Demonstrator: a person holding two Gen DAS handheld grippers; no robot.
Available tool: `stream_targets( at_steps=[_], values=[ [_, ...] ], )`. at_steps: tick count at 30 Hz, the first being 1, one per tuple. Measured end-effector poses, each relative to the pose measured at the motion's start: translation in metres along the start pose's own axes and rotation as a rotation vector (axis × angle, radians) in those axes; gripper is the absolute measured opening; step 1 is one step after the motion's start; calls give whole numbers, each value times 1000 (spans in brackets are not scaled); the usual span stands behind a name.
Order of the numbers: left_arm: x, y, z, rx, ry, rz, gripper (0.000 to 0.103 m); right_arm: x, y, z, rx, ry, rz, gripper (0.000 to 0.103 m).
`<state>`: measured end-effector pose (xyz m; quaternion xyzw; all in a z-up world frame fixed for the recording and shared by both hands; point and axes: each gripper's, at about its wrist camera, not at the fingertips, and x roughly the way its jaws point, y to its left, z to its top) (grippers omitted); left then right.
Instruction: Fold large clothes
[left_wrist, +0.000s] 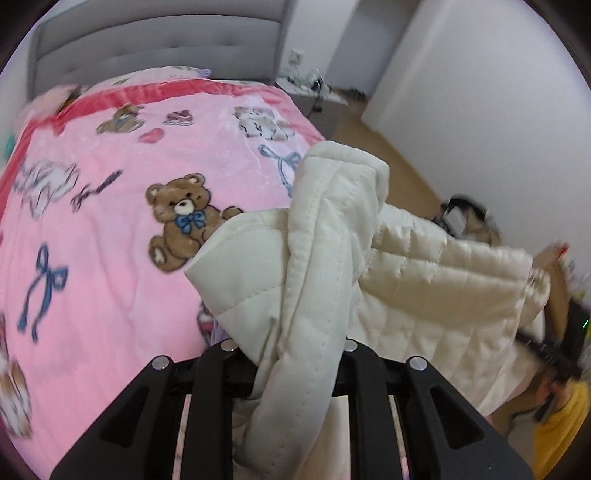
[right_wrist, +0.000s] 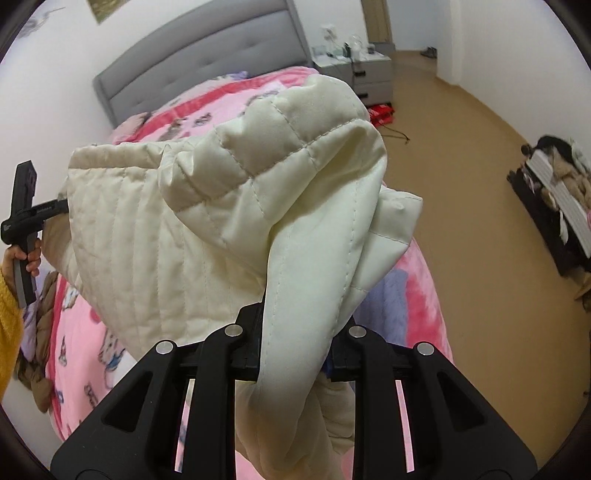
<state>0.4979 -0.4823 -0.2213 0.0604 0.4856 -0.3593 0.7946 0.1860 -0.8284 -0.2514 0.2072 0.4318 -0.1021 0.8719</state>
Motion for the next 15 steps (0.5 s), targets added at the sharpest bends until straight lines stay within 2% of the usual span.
stream_targets(
  at_steps=[6,10,13,15],
  values=[
    [51,15,21,4,54,25,19,30,-29,-3,30,50,-12,22],
    [85,30,16,-2,109,58,21,57,-40,-13,83,100,-43,25],
    [110,36,6,9,126,73,27,78,-46,-23,102,122,-70,30],
    [121,40,2,19,129,84,34,91,-48,-29,128,134,-88,40]
  ],
)
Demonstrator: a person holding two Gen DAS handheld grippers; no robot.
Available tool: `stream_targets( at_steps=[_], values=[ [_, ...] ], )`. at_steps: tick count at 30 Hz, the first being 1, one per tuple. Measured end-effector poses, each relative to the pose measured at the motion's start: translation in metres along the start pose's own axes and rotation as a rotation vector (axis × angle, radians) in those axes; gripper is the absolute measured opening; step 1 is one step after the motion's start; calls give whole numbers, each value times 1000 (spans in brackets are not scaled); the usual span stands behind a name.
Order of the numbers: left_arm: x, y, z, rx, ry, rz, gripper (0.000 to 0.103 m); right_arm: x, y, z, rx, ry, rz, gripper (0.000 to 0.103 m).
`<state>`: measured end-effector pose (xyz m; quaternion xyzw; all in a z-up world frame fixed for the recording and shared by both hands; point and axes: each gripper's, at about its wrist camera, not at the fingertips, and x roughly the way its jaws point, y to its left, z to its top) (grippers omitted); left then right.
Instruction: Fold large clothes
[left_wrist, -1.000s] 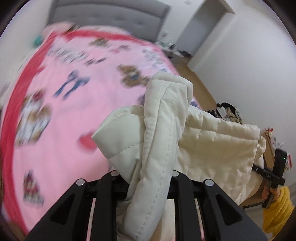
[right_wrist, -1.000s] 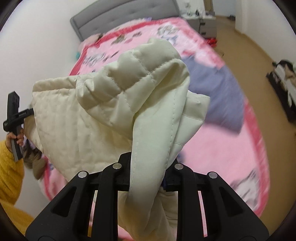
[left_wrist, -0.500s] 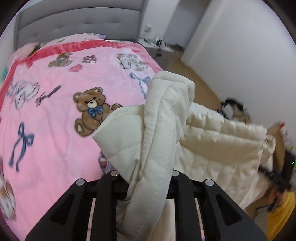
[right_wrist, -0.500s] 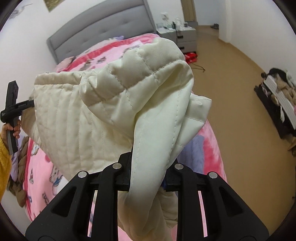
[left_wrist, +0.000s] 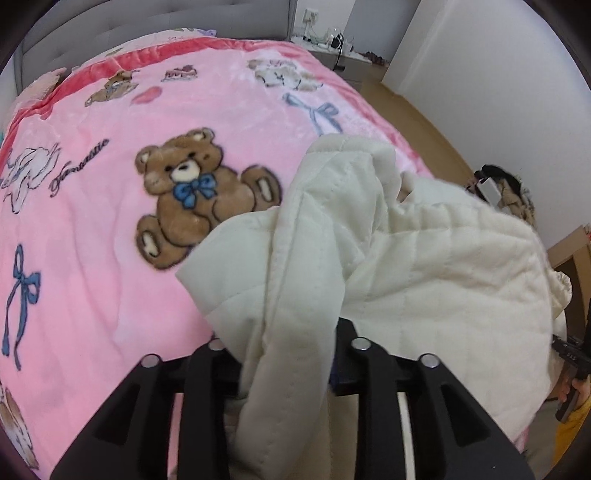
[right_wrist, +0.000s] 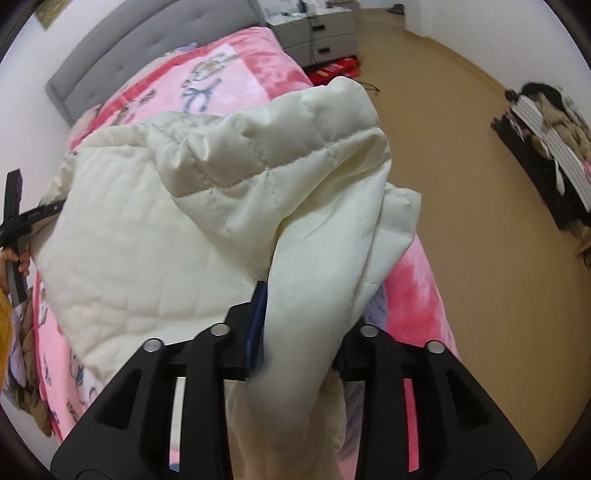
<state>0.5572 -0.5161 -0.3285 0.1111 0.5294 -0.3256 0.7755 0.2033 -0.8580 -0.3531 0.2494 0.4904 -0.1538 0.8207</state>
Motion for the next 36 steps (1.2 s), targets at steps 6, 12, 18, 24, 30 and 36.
stream_targets(
  at_steps=[6,12,18,24,30,36],
  values=[
    [-11,19,-3,19,-50,-121,50,-7,1,-14,29,-70,-21,56],
    [-36,68,11,-102,-25,-247,78,-54,-3,-12,-10,-199,-121,81],
    [-84,73,37,-130,-182,-251,88,-83,7,20,-86,-325,-24,50],
    [-32,-23,54,196,-2,-296,90,-43,50,51,-215,-225,-98,30],
    [17,-5,66,77,86,-165,86,-12,35,66,-109,-171,-179,26],
    [40,5,49,94,129,-125,80,39,29,65,-125,-58,-195,25]
  ],
)
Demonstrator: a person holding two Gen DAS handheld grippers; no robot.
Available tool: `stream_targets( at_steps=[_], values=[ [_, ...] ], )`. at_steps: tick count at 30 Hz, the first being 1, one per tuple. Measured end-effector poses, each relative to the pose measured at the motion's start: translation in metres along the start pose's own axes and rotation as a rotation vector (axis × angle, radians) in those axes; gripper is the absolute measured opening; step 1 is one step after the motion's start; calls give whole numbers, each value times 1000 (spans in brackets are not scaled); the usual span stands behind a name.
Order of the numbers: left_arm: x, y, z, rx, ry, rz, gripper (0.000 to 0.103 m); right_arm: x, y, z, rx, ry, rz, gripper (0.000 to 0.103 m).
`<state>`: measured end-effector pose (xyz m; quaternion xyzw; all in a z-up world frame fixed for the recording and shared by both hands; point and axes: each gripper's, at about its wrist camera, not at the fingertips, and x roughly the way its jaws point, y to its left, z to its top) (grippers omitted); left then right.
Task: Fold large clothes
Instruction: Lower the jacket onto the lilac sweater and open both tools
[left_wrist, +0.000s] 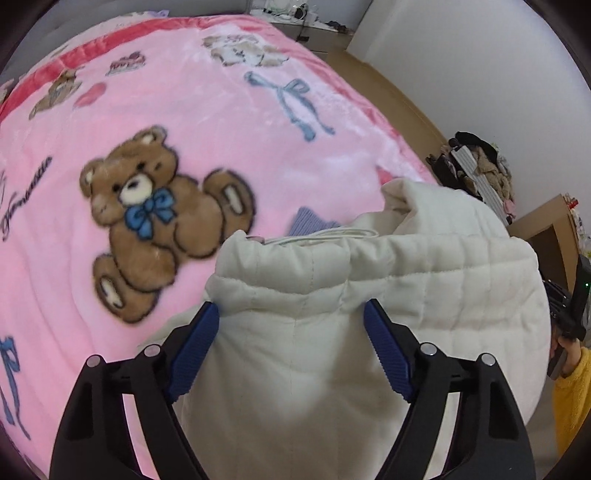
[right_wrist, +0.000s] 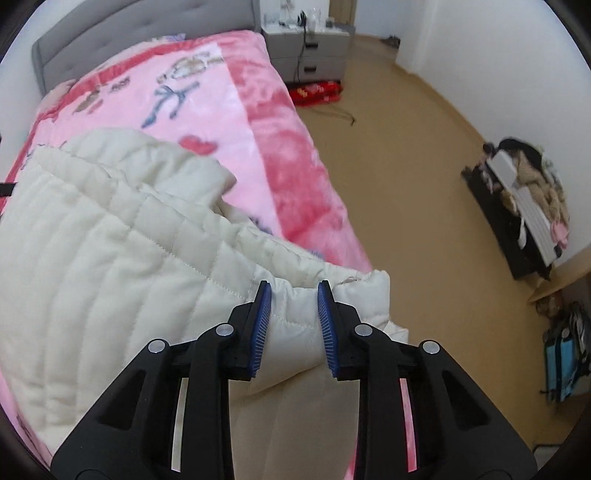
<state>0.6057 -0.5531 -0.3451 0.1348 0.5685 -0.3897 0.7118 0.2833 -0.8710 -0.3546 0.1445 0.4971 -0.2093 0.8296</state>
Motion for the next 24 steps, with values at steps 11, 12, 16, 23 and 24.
stream_targets(
  at_steps=[11,12,16,23,24],
  values=[
    [-39,-62,-28,194,-78,136,97,-41,15,-12,53,-118,-50,60],
    [-46,-69,-33,211,-97,139,97,-56,18,-17,66,-166,-44,84],
    [-87,-108,-63,260,-177,162,98,-113,40,-41,87,-300,-132,87],
    [-163,-163,-138,197,-380,182,98,-191,62,-92,219,-363,-162,95],
    [-170,-171,-146,200,-390,197,98,-199,66,-98,219,-361,-146,95]
  ],
)
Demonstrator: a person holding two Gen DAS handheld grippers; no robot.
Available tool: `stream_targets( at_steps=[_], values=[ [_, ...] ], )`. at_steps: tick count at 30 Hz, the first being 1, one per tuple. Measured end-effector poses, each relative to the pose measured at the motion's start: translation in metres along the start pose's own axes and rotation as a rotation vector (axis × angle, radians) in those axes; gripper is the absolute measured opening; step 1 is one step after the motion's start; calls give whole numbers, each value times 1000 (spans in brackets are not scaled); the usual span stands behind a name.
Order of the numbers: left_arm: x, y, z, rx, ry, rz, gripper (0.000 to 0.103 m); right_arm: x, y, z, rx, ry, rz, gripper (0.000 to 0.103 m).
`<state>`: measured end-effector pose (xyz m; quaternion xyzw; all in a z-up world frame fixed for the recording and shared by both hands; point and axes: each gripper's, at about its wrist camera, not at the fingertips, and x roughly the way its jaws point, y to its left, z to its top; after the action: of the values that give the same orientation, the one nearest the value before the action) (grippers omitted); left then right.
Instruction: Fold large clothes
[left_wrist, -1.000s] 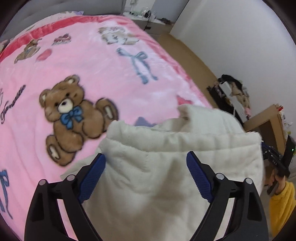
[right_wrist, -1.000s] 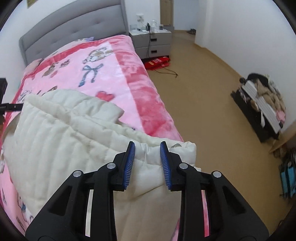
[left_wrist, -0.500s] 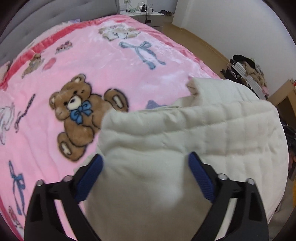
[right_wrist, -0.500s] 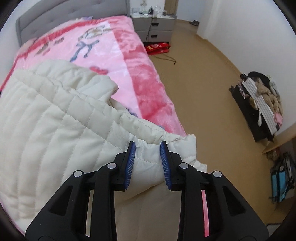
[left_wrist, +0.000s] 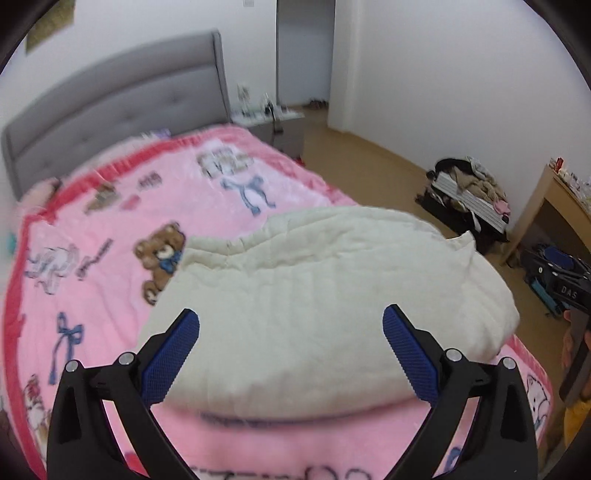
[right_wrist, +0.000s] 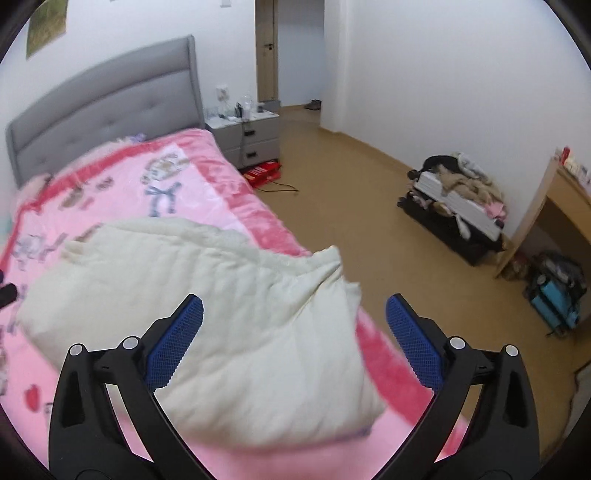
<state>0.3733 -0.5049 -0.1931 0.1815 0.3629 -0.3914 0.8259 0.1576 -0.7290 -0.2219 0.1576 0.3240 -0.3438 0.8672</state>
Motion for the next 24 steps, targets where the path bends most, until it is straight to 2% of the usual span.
stream_targets(
  at_steps=[3,6,9,12,17,24],
  values=[
    [-30,-20,-9,6,-3,25,98,-30,6,-13,-8,16,8,95],
    [-52,-37,-21,-38,-1,79,98,-59,12,-24,-29,-9,1,95],
    [-66,-51,-35,-49,-18,66,98,-82,12,-36,-31,-36,-12,95],
    [-77,-68,-49,-27,-66,143,98,-94,11,-48,-31,-42,-5,95],
    [-81,-79,-60,-48,-43,65,98,-105,11,-64,-51,-49,-14,95],
    [-85,-83,-67,-85,-41,51,98,-113,16,-76,-55,-56,7,95]
  ],
)
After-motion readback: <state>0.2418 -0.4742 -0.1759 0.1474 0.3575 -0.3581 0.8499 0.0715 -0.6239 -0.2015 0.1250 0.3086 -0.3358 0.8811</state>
